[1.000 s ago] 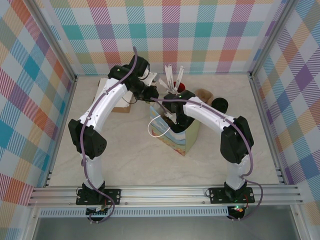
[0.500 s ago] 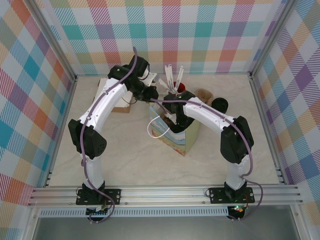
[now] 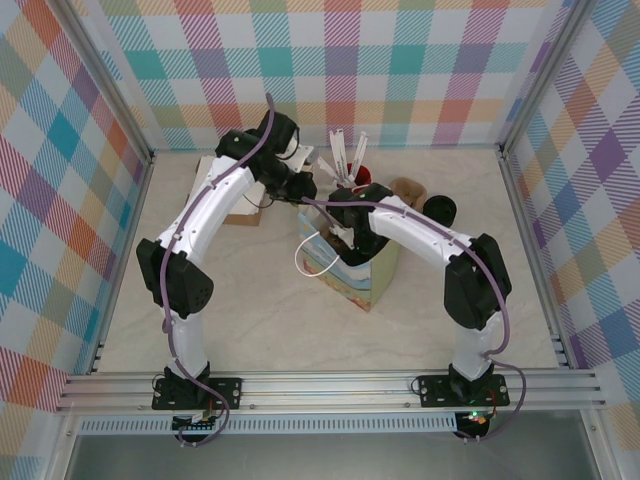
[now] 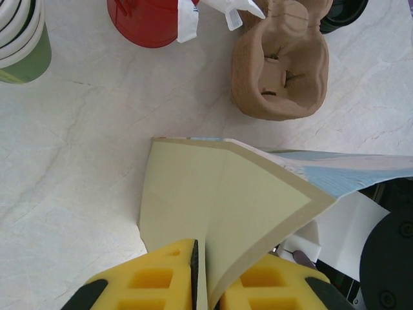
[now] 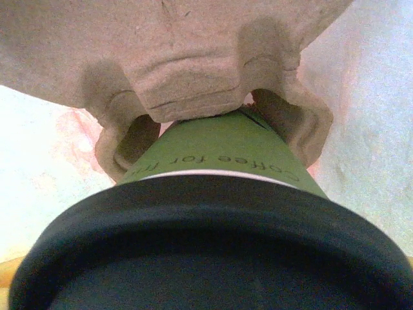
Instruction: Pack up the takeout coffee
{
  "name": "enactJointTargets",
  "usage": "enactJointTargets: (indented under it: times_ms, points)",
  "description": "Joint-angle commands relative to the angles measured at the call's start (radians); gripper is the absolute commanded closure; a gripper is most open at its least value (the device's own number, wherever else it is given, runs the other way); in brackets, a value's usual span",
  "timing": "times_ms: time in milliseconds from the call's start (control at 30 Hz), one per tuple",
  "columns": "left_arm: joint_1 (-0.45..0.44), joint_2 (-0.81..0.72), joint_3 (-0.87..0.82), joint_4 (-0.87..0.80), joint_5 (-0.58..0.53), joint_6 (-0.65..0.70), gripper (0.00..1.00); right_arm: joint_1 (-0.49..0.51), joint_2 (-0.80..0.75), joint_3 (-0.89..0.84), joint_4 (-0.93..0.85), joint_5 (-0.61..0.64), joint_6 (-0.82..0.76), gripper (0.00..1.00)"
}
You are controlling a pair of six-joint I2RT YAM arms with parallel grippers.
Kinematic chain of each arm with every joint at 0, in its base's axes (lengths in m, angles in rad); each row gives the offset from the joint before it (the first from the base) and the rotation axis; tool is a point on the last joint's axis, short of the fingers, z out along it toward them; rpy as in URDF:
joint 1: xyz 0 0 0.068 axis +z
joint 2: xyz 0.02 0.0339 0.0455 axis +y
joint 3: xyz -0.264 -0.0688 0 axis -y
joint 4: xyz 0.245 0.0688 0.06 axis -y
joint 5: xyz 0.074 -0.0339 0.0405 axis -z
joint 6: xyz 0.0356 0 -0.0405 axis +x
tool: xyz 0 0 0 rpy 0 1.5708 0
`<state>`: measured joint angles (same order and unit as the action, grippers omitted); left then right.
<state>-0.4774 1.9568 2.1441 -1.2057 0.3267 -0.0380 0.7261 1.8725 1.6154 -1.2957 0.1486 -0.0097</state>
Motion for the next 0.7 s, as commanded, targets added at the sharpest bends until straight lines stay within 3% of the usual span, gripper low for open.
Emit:
enactJointTargets:
  times_ms: [0, 667]
  points:
    - [-0.008, 0.022, 0.034, -0.027, -0.039, -0.017, 0.85, -0.001, -0.046, -0.012, 0.002, -0.015, -0.018, 0.15]
    - [-0.009, 0.028, 0.04, -0.027, -0.018, -0.016, 0.85, -0.001, -0.105, 0.047, -0.03, -0.049, -0.018, 0.15]
